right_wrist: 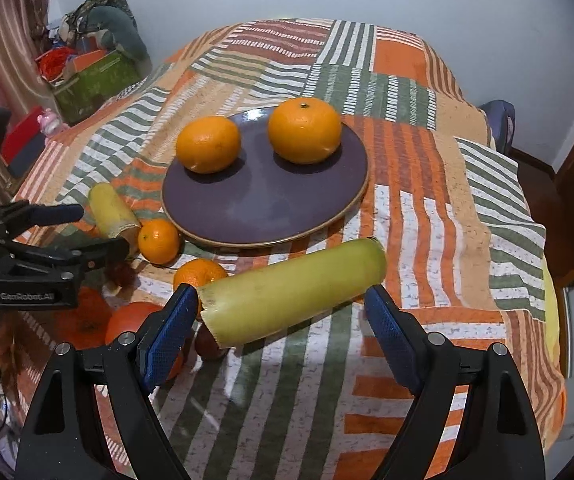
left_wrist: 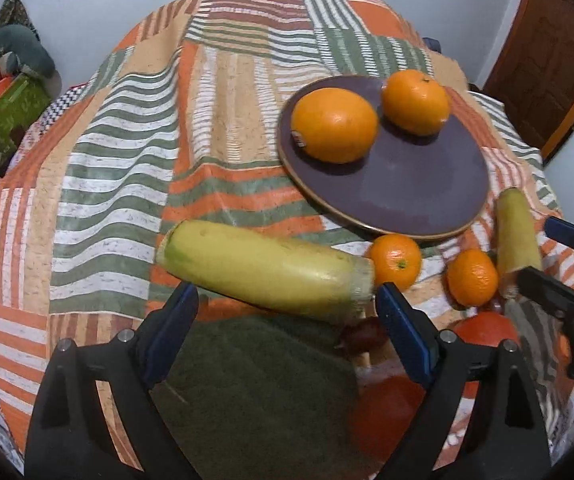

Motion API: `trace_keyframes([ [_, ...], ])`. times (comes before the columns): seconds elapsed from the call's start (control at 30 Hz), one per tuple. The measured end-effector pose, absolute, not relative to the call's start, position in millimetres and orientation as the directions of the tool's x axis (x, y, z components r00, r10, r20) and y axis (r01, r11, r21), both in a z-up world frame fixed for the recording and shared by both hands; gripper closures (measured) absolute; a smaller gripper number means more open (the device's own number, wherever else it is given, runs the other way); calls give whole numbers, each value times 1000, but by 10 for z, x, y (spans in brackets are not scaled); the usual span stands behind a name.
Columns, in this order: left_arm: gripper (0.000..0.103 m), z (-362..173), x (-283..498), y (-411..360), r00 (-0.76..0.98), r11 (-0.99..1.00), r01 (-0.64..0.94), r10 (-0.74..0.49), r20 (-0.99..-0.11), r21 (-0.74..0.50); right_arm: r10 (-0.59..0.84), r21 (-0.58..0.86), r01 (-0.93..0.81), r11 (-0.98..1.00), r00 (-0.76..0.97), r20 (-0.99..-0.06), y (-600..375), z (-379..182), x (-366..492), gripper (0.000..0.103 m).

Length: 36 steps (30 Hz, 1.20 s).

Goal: Organize fruits
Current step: 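Move the right gripper to the pale yellow gourd and grasp it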

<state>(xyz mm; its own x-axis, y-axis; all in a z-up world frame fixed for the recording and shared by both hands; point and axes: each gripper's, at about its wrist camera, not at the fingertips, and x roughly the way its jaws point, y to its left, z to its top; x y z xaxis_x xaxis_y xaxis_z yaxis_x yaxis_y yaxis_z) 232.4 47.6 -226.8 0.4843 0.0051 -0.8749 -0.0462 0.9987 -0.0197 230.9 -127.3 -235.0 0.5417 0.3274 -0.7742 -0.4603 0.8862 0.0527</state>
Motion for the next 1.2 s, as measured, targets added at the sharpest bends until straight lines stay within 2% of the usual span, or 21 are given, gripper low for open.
trace_keyframes([
  [0.07, 13, -2268, 2316, 504, 487, 999, -48, 9, -873, -16, 329, 57, -457, 888, 544, -772, -1321, -2346, 2290, 23],
  [0.17, 23, -2239, 2253, 565, 491, 998, -43, -10, -871, -36, 334, 71, -450, 890, 539, -773, -1410, -2350, 2270, 33],
  [0.27, 27, -2226, 2155, 622, 495, 999, -40, 0, -869, -23, 342, 97, -434, 896, 534, -773, -1535, -2365, 2253, 34],
  [0.43, 43, -2190, 1965, 750, 499, 998, -40, -28, -866, -55, 322, 98, -403, 910, 538, -779, -1748, -2381, 2187, 34],
  [0.5, 44, -2170, 1894, 799, 501, 998, -45, -25, -865, -55, 312, 97, -392, 915, 536, -784, -1818, -2395, 2168, 35],
  [0.73, 44, -2124, 1748, 894, 499, 998, -36, -18, -866, -41, 310, 117, -366, 923, 529, -790, -1972, -2370, 2160, 35],
  [0.87, 43, -1979, 1749, 900, 531, 996, -34, -56, -846, -87, 333, 133, -370, 919, 556, -762, -1947, -2241, 2189, 35],
  [0.93, 33, -1917, 1808, 901, 546, 993, -45, -63, -836, -105, 336, 133, -368, 920, 567, -753, -1914, -2199, 2256, 35],
  [1.2, 27, -2122, 2305, 897, 506, 985, -132, -25, -862, -107, 295, 122, -331, 936, 545, -785, -1773, -2384, 2585, 35],
])
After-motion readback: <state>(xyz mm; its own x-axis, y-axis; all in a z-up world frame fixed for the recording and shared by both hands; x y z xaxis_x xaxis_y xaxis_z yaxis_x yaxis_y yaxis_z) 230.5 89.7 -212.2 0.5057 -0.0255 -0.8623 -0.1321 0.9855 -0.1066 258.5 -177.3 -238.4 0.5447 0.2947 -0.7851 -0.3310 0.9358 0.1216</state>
